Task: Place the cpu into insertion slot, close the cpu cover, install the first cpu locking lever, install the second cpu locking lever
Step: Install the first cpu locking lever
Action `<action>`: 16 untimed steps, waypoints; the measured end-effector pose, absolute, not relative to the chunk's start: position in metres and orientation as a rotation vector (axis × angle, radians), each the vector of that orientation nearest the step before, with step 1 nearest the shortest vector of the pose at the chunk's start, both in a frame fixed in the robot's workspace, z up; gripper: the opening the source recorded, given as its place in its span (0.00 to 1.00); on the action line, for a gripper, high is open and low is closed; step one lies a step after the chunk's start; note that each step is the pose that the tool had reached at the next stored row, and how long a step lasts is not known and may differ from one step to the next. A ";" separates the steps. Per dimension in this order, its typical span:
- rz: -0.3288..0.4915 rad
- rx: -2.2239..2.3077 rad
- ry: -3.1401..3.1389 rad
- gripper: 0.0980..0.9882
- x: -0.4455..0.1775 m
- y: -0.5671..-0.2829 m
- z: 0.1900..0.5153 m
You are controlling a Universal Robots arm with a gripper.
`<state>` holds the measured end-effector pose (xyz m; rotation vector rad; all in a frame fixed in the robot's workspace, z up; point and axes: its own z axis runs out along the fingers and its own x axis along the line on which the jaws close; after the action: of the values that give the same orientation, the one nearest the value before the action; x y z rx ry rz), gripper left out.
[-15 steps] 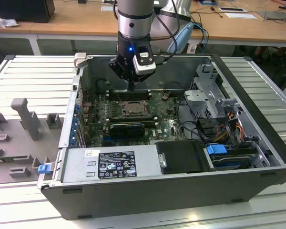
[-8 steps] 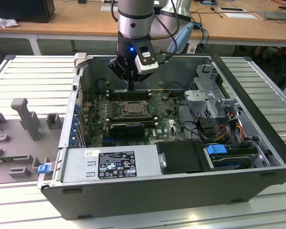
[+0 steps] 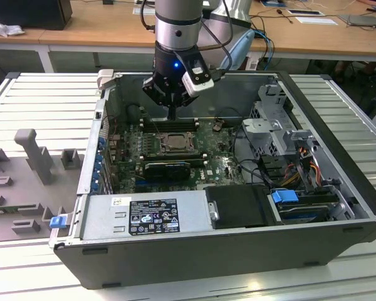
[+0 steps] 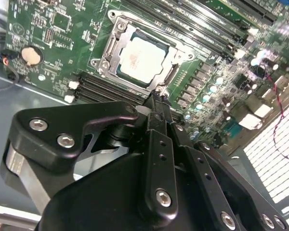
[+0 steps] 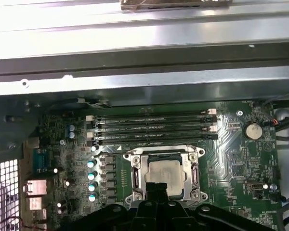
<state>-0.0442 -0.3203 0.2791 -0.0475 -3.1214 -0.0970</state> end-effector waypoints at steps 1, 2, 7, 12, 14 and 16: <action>-0.097 -0.025 -3.121 0.01 -0.044 -0.320 0.279; -0.097 0.000 -3.121 0.01 -0.044 -0.320 0.279; -0.095 0.092 -3.122 0.01 -0.046 -0.320 0.279; -0.095 0.100 -3.130 0.01 -0.048 -0.320 0.279; -0.095 0.105 -3.130 0.01 -0.049 -0.320 0.279; -0.095 0.110 -3.130 0.01 -0.049 -0.321 0.279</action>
<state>-0.0489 -0.3205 0.2788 0.1096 -3.1301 -0.0951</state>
